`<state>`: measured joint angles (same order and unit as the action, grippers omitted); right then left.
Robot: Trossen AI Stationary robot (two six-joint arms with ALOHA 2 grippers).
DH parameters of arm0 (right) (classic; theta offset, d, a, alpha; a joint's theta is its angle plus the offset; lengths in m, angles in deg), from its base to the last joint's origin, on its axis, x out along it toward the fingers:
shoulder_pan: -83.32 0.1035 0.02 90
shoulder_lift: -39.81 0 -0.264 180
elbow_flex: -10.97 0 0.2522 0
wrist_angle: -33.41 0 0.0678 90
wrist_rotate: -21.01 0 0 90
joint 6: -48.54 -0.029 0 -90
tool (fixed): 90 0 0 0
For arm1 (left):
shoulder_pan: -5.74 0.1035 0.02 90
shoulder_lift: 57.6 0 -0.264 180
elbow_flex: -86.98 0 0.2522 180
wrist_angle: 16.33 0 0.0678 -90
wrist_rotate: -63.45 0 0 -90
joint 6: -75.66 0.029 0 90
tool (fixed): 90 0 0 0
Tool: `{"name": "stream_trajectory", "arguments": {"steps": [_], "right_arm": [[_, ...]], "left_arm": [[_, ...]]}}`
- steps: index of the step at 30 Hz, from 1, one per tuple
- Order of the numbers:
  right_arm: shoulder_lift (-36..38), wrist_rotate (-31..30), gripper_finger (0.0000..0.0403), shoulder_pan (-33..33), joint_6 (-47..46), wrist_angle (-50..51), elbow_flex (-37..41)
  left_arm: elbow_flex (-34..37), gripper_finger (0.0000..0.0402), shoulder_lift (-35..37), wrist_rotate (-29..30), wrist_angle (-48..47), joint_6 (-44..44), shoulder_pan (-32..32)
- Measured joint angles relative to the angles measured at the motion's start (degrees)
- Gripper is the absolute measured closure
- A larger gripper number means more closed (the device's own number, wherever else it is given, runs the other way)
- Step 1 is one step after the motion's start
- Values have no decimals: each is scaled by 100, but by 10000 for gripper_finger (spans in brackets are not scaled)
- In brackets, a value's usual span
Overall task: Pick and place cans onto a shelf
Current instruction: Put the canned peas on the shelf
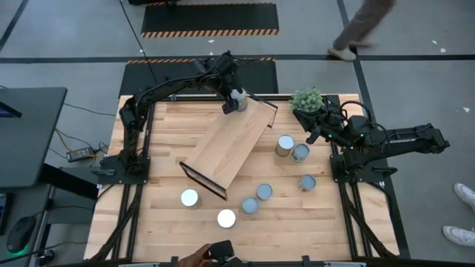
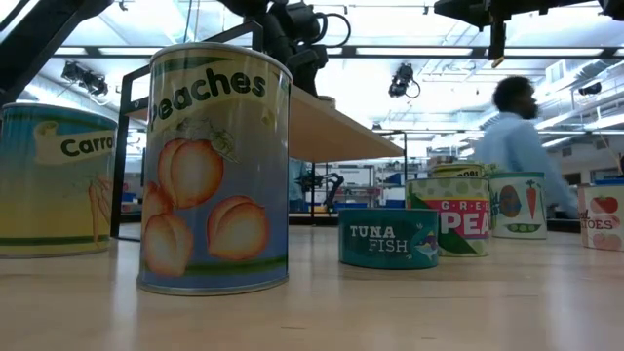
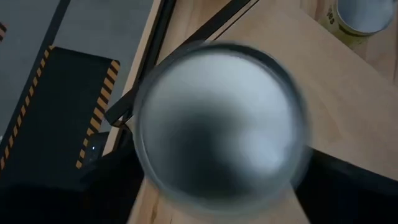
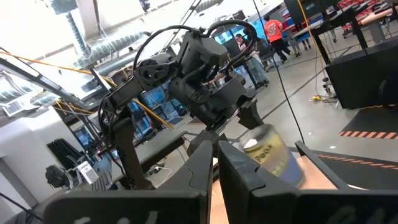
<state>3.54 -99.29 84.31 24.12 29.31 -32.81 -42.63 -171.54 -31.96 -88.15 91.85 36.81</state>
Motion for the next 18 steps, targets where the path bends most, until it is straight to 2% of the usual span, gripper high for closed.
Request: {"name": "stream_trajectory", "arguments": {"steps": [2, 18], "right_arm": [[0, 0, 371, 0, 0, 0, 0], [0, 2, 371, 0, -2, -2, 0]], "left_arm": [[0, 9, 3, -53, 3, 80, 1], [-2, 8, 139, 159, 42, -98, -1]]}}
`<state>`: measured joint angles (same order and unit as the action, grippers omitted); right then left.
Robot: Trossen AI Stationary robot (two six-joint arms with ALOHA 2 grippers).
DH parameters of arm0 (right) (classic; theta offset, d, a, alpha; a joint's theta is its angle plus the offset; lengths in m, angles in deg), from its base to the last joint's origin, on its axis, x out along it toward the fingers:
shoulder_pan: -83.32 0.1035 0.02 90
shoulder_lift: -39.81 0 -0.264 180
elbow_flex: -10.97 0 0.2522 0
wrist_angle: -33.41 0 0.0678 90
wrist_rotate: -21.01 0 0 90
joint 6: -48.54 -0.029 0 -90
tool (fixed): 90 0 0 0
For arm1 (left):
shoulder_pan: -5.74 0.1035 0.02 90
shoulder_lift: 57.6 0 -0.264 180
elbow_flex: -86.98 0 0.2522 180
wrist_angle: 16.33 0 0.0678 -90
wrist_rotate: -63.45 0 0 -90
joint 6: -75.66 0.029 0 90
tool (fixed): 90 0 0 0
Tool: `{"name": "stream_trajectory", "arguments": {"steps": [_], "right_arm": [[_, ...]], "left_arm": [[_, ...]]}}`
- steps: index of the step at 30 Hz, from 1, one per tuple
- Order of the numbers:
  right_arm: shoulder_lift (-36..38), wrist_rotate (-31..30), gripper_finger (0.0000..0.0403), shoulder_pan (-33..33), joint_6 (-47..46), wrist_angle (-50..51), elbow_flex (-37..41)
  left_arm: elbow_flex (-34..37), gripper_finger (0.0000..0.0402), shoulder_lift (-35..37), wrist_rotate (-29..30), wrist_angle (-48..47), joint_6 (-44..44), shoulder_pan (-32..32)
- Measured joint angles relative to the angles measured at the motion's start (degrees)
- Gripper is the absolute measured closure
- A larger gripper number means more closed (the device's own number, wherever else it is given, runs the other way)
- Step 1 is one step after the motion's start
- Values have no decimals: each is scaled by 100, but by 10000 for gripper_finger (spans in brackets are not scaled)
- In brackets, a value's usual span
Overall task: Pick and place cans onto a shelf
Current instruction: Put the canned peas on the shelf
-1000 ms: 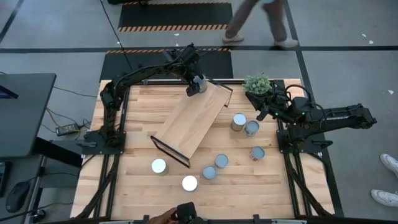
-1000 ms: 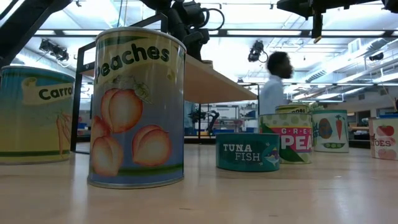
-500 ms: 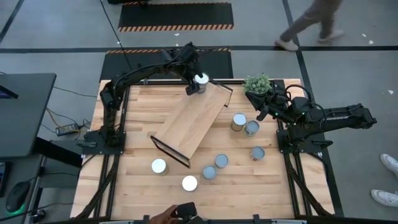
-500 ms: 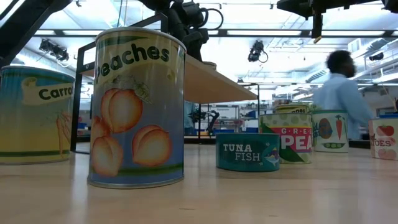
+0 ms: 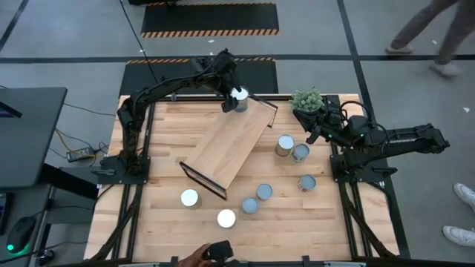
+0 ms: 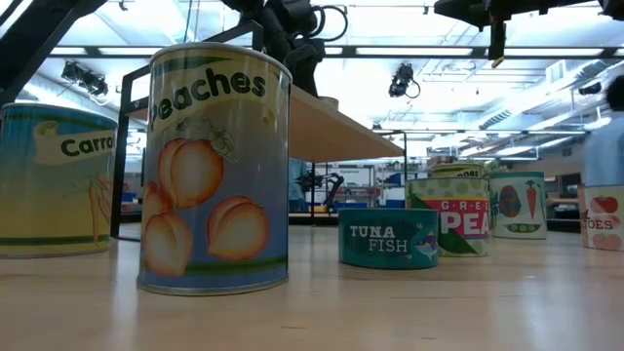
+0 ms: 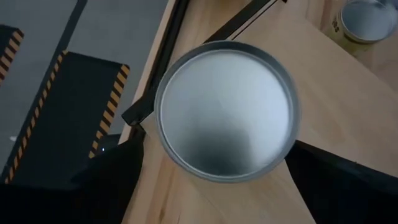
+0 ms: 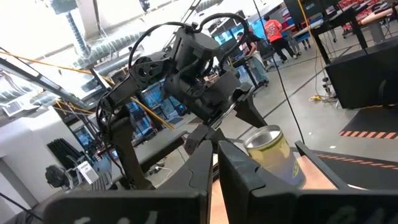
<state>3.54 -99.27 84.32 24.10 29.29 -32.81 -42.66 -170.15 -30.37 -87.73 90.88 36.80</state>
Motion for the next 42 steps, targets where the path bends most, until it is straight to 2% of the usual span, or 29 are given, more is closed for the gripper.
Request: {"name": "stream_trajectory", "arguments": {"steps": [14, 19, 30, 35, 38, 42], "right_arm": [[0, 0, 371, -2, 1, 1, 0], [0, 0, 371, -1, 2, 0, 0], [2, -2, 371, -2, 2, -7, 0], [2, -2, 371, -1, 2, -16, 0], [2, -2, 371, -2, 2, -32, 0], [0, -2, 371, 0, 2, -35, 0]], "left_arm": [[0, 8, 66, 185, 49, 3, -71], [0, 8, 89, 191, -77, -297, -8], [0, 8, 467, 426, -137, -548, 63], [-2, 8, 577, 530, -457, -596, 51], [-2, 8, 620, 462, -709, -605, 30], [0, 8, 621, -253, -883, -721, -16]]}}
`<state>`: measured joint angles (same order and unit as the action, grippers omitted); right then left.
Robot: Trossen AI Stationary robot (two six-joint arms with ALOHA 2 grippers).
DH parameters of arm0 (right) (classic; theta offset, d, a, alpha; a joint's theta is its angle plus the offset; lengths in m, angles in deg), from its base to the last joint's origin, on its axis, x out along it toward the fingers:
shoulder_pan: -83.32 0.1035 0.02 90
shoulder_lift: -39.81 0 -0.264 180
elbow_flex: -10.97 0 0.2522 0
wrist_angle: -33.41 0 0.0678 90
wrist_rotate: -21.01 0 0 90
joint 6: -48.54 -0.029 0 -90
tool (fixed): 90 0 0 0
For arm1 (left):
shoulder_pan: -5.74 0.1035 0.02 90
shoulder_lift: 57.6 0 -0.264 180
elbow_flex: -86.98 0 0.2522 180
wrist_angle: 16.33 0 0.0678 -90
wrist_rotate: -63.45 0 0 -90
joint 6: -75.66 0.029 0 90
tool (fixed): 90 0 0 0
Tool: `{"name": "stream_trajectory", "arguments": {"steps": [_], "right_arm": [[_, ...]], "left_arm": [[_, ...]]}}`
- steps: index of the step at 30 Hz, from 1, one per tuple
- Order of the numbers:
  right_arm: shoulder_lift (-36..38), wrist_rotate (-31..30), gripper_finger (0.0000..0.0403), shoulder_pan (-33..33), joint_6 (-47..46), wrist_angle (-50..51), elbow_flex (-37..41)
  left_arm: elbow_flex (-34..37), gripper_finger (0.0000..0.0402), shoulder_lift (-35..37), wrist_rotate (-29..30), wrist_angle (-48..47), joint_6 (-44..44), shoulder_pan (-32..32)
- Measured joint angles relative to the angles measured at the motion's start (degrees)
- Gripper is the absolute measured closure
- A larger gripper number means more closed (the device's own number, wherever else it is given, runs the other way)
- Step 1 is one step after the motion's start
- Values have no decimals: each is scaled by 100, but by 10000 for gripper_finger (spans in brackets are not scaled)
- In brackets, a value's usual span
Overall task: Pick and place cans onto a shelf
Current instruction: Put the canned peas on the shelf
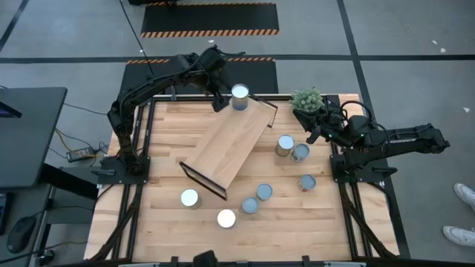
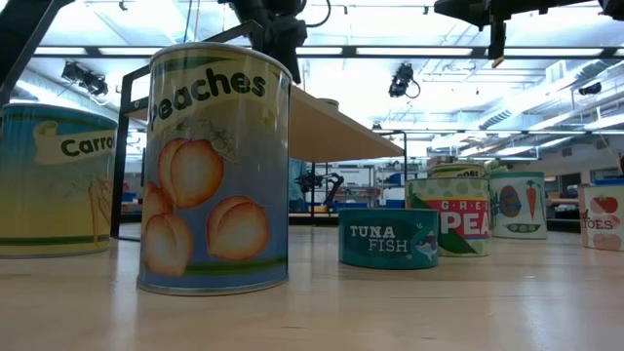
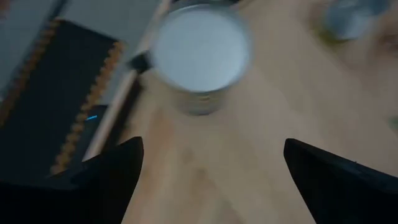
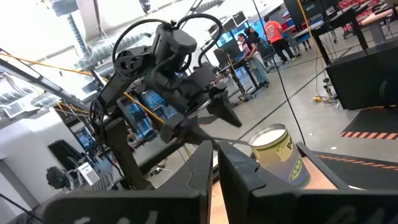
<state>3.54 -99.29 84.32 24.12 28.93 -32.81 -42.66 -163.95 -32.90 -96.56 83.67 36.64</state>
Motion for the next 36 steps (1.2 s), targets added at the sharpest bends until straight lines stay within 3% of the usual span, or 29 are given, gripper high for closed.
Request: {"name": "stream_trajectory", "arguments": {"steps": [11, 21, 31, 36], "right_arm": [[2, 0, 371, 0, 0, 0, 0], [-22, -114, 371, -7, 0, -60, 0], [-105, -85, 371, -7, -430, -336, 0], [-157, -70, 371, -7, -549, -644, 0]], "left_arm": [[0, 8, 0, -108, -38, 496, -740], [-1, 8, -2, 1551, 173, 1402, -1399], [-11, 11, -115, 1517, 1465, 889, -1111], [5, 24, -347, 1033, 1536, 590, -765]]}}
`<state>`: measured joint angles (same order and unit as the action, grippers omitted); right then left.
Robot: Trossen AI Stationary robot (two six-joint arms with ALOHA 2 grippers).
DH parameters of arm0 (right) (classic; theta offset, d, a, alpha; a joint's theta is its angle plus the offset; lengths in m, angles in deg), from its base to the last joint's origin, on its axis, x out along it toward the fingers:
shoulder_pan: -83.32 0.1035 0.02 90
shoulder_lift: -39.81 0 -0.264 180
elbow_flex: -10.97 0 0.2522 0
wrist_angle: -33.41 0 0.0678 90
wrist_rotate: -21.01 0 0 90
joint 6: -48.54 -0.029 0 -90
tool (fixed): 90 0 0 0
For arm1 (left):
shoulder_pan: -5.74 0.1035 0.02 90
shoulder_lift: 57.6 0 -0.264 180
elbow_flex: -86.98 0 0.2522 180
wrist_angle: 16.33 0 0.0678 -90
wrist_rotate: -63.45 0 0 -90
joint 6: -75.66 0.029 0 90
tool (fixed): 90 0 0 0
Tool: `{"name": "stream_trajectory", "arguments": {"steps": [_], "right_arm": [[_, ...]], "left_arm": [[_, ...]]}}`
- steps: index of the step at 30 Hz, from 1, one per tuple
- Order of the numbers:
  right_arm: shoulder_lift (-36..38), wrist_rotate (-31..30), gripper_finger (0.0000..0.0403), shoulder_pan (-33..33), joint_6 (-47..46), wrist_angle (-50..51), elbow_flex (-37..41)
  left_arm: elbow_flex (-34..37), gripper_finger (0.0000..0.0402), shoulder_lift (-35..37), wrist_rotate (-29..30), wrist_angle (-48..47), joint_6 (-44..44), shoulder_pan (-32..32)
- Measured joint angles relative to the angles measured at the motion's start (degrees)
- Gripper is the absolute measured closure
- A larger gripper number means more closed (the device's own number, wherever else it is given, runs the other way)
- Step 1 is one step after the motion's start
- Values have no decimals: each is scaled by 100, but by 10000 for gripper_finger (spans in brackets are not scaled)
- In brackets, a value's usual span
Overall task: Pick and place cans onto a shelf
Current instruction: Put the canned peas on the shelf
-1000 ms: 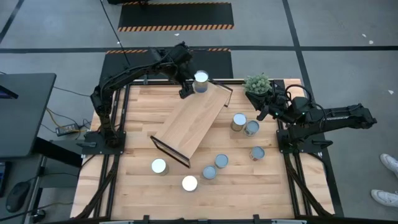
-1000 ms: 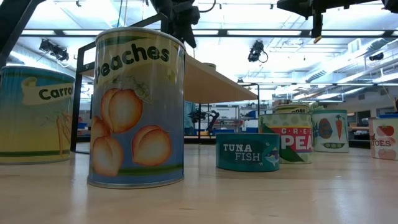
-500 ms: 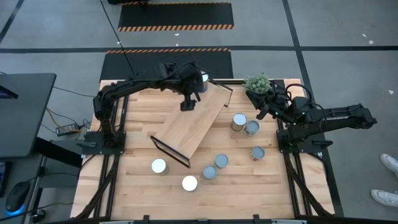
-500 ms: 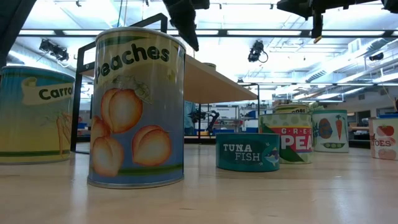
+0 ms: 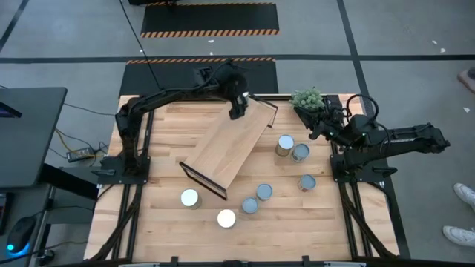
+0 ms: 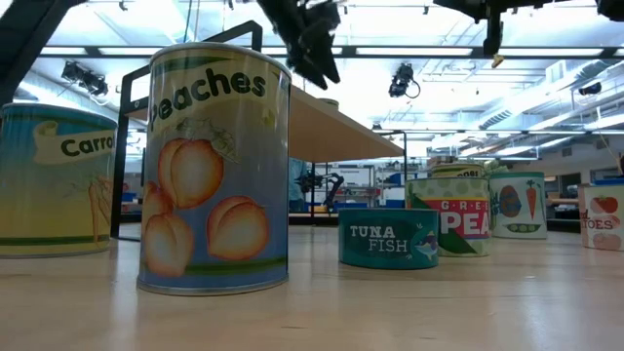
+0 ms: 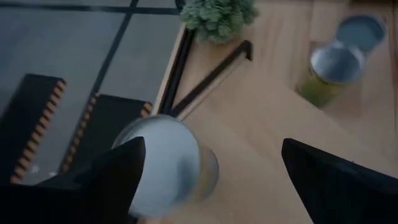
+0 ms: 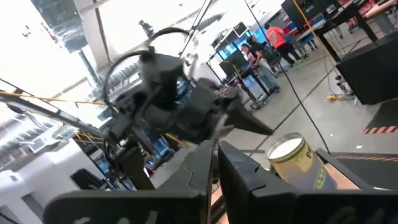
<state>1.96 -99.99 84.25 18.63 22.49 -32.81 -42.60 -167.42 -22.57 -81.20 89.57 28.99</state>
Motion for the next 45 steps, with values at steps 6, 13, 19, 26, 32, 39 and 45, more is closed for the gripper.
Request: {"name": "stream_trajectory", "arguments": {"steps": [6, 13, 19, 26, 32, 39, 45], "right_arm": [[-3, 87, 371, 5, 82, -64, 0], [-86, 230, 371, 4, 538, -4, 0], [-270, 456, 371, 2, 546, -4, 0], [-396, 501, 371, 7, 291, -16, 0], [-391, 560, 371, 7, 253, -62, 0], [-389, 562, 371, 7, 250, -121, 0], [-389, 560, 371, 4, 263, -125, 0]], "left_arm": [[-1, 55, -54, -12, 72, 59, 93], [-3, 88, -99, -54, 42, 211, 146], [-1, 115, -240, -128, -31, 420, 110], [-10, 145, -247, -216, -426, 1196, 142], [-16, 170, -194, -938, -648, 1353, 330], [-15, 190, -67, -1427, -1075, 1763, 525], [-2, 196, 279, -1254, -1044, 1619, 370]]}}
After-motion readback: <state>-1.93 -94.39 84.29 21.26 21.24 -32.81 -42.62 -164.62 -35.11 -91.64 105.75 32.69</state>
